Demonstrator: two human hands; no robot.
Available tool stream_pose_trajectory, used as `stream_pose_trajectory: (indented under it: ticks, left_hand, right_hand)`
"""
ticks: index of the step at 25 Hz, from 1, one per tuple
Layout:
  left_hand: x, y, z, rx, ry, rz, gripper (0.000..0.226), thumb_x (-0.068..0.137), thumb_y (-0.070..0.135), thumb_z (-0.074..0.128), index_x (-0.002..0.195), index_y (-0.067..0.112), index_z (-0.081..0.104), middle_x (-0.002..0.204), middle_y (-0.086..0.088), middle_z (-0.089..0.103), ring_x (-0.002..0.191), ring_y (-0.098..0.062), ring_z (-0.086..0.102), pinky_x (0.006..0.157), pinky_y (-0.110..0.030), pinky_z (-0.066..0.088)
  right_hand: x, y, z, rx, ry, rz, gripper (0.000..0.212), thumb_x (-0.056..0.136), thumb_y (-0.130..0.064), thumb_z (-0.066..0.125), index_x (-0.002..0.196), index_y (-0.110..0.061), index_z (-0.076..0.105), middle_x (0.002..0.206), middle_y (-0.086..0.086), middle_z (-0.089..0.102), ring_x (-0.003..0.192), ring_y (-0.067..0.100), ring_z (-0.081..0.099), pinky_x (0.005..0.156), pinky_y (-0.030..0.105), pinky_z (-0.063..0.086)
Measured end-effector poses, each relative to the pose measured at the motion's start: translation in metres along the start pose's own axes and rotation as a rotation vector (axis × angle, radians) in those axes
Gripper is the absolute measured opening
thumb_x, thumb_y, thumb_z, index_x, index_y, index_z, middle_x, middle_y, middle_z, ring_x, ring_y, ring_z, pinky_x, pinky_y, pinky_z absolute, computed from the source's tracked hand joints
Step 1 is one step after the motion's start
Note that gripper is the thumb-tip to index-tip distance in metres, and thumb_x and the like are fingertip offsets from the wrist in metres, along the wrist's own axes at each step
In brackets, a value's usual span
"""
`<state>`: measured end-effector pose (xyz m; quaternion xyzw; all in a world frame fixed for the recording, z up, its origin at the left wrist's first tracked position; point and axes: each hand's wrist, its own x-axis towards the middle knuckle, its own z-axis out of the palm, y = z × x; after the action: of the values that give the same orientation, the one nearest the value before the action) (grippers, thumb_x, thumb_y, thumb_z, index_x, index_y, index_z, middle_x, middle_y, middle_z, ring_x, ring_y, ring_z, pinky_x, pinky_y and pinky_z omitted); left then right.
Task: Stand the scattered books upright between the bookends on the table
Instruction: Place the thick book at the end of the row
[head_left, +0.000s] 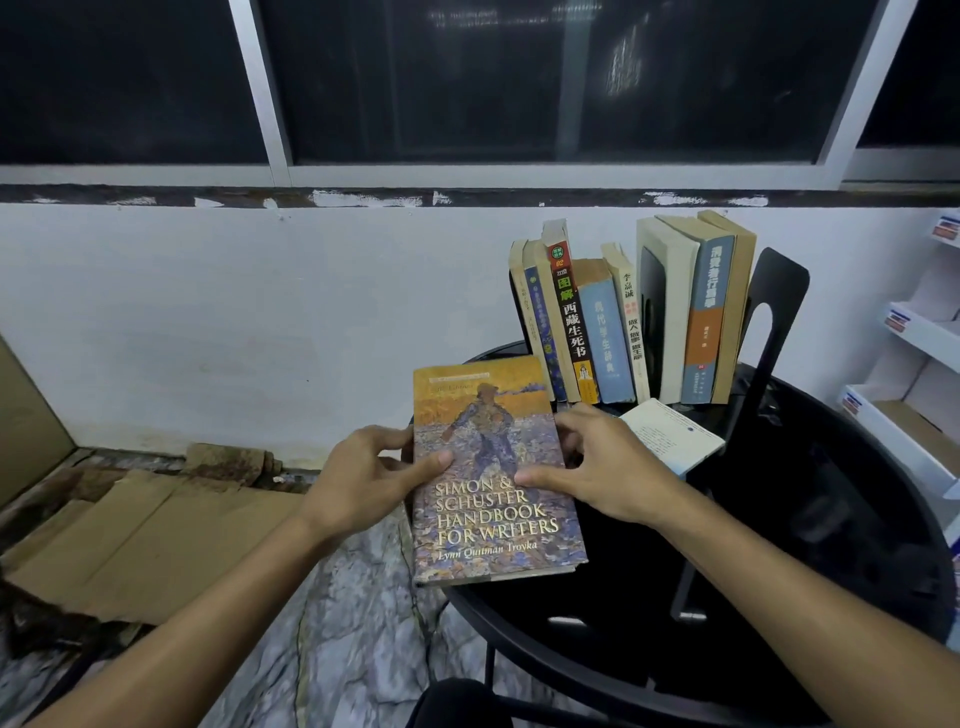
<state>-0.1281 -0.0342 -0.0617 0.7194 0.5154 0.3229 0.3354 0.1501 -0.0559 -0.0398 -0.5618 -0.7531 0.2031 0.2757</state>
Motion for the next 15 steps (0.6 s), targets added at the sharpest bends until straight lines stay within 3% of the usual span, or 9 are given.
stream_pose_trajectory:
  ticks: [3, 5, 7, 10, 12, 15]
  left_hand:
    - [0.0, 0.015, -0.011, -0.072, 0.138, 0.06, 0.077, 0.071, 0.057, 0.084, 0.136, 0.02, 0.064, 0.103, 0.011, 0.078, 0.098, -0.005, 0.074, 0.099, -0.039, 0.056]
    - [0.002, 0.024, -0.014, -0.114, 0.237, 0.104, 0.083, 0.069, 0.043, 0.089, 0.143, 0.022, 0.056, 0.104, 0.016, 0.076, 0.094, 0.002, 0.072, 0.092, -0.027, 0.058]
    - [0.003, 0.034, -0.015, -0.141, 0.309, 0.151, 0.089, 0.067, 0.032, 0.09, 0.145, 0.026, 0.049, 0.108, 0.027, 0.065, 0.086, 0.013, 0.067, 0.085, -0.014, 0.057]
    - [0.004, 0.036, -0.012, -0.165, 0.359, 0.206, 0.093, 0.064, 0.031, 0.089, 0.144, 0.034, 0.043, 0.112, 0.036, 0.054, 0.09, 0.018, 0.064, 0.089, -0.012, 0.054]
    - [0.005, 0.034, -0.01, -0.185, 0.382, 0.224, 0.089, 0.064, 0.028, 0.089, 0.138, 0.042, 0.041, 0.108, 0.037, 0.057, 0.09, 0.016, 0.065, 0.089, -0.011, 0.054]
    - [0.009, 0.029, -0.006, -0.198, 0.386, 0.268, 0.087, 0.065, 0.028, 0.088, 0.14, 0.04, 0.045, 0.103, 0.039, 0.062, 0.093, 0.007, 0.067, 0.09, -0.013, 0.054]
  right_hand:
    - [0.006, -0.005, -0.008, -0.006, 0.115, -0.075, 0.067, 0.069, -0.06, 0.081, 0.125, -0.027, 0.063, 0.108, -0.01, 0.052, 0.095, 0.005, 0.054, 0.08, 0.023, 0.048]
    - [0.012, -0.008, -0.01, -0.004, 0.197, -0.124, 0.074, 0.069, -0.059, 0.079, 0.125, -0.014, 0.062, 0.11, -0.007, 0.049, 0.1, 0.013, 0.053, 0.084, 0.032, 0.055]
    - [0.017, -0.009, -0.007, 0.041, 0.268, -0.169, 0.072, 0.072, -0.052, 0.08, 0.128, -0.011, 0.06, 0.112, -0.006, 0.047, 0.101, 0.017, 0.052, 0.077, 0.033, 0.061]
    - [0.023, -0.008, 0.0, 0.041, 0.365, -0.222, 0.071, 0.077, -0.036, 0.084, 0.135, -0.007, 0.056, 0.118, -0.009, 0.042, 0.099, 0.01, 0.047, 0.067, 0.023, 0.061]
    - [0.028, -0.005, 0.004, 0.007, 0.412, -0.252, 0.07, 0.078, -0.034, 0.085, 0.133, -0.004, 0.055, 0.121, -0.008, 0.042, 0.098, 0.008, 0.046, 0.067, 0.023, 0.061]
    - [0.031, 0.002, 0.008, -0.002, 0.449, -0.294, 0.069, 0.078, -0.034, 0.084, 0.132, -0.003, 0.053, 0.124, -0.008, 0.04, 0.101, 0.011, 0.05, 0.071, 0.019, 0.06]
